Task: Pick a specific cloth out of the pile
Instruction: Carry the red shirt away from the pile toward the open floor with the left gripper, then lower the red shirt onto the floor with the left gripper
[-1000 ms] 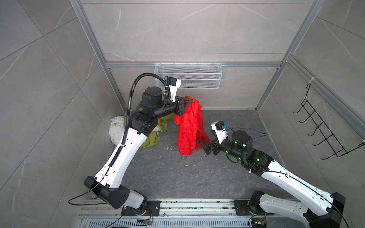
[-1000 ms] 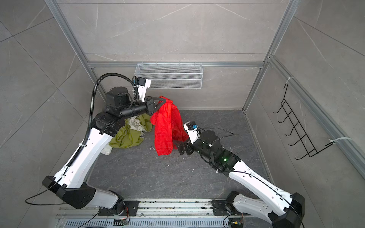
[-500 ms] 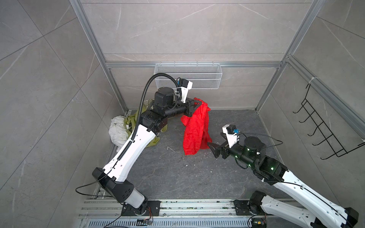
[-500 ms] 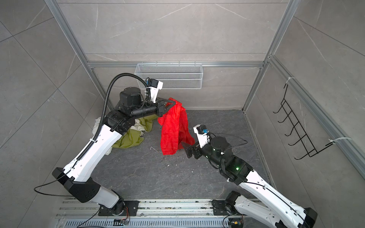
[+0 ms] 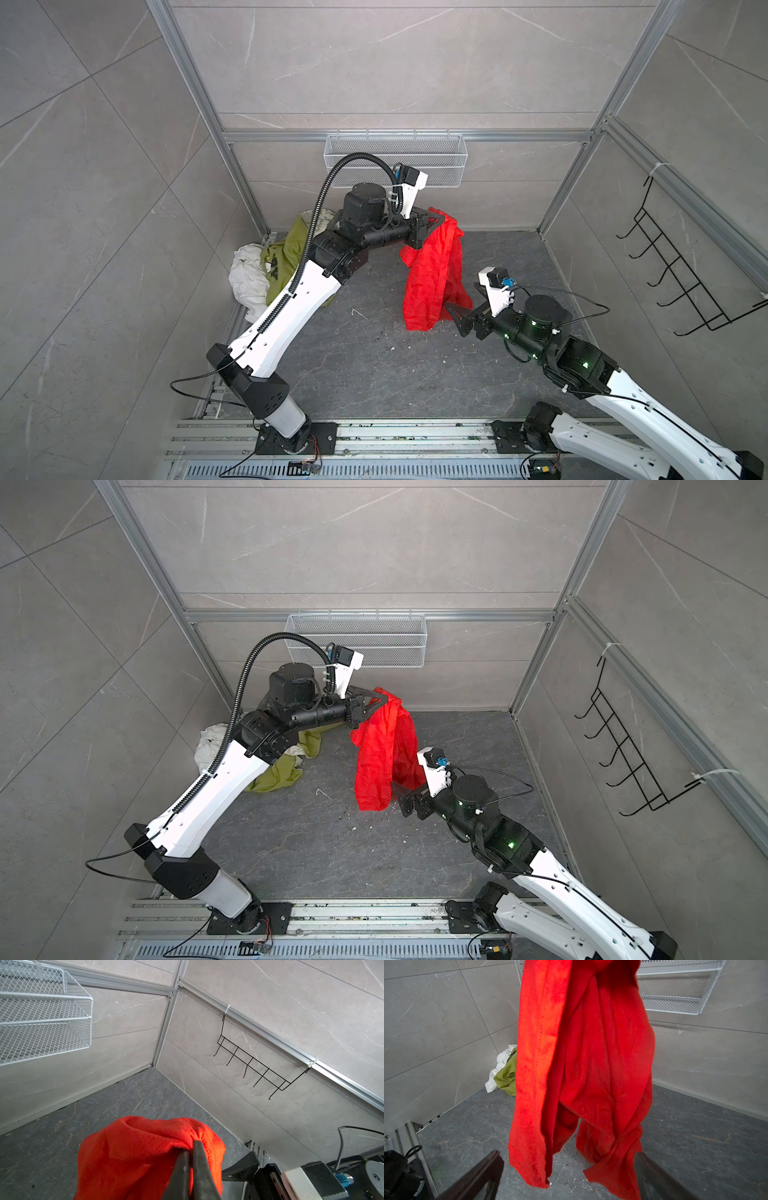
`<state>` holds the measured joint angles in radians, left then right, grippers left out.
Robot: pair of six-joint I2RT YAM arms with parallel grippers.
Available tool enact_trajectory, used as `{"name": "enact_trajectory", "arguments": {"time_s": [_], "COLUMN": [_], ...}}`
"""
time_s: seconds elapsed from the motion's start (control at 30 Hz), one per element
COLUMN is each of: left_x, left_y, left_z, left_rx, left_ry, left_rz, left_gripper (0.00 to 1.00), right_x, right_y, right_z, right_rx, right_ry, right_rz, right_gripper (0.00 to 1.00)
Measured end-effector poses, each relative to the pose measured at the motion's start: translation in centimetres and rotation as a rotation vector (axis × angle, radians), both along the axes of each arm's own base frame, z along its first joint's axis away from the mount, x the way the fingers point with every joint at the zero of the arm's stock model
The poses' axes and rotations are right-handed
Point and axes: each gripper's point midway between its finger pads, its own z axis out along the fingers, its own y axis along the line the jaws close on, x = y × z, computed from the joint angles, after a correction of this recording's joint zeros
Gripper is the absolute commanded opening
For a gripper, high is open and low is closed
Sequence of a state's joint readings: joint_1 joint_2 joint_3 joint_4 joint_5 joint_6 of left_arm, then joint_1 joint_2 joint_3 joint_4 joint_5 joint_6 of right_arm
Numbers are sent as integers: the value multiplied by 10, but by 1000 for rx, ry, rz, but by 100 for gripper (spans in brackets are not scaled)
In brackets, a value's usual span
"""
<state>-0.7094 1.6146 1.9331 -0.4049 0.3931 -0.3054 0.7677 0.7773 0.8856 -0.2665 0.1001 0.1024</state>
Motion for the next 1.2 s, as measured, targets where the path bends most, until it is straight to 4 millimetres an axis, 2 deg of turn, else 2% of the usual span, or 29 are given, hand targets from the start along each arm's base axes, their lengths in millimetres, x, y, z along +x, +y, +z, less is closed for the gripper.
{"name": "enact_trajectory", "arguments": {"time_s": [0.2,0.47,0.83,1.03,1.2], "left_x": [5,13,21,23,25], "left_y": [-2,-4,-2,-2,-4], "left_z": [-12,-56,-96,-104,-109], "left_rx": [17,85,154,164,161], "left_ry": [16,86,125,131,128], "left_rz": [9,32,72,73,74], "left_gripper": [0,0,0,0,0], "right_x": [0,1,8,20,30], "right_y": [-1,0,2,0,-10], "right_z": [-5,-16,-41,-62,-79], "right_rx": [-13,-30,-62,-76,-61], "right_ry": [8,26,59,94,133], "right_rz": [-5,-5,-16,-50,-93], "right_gripper": [100,100,100,100,100]}}
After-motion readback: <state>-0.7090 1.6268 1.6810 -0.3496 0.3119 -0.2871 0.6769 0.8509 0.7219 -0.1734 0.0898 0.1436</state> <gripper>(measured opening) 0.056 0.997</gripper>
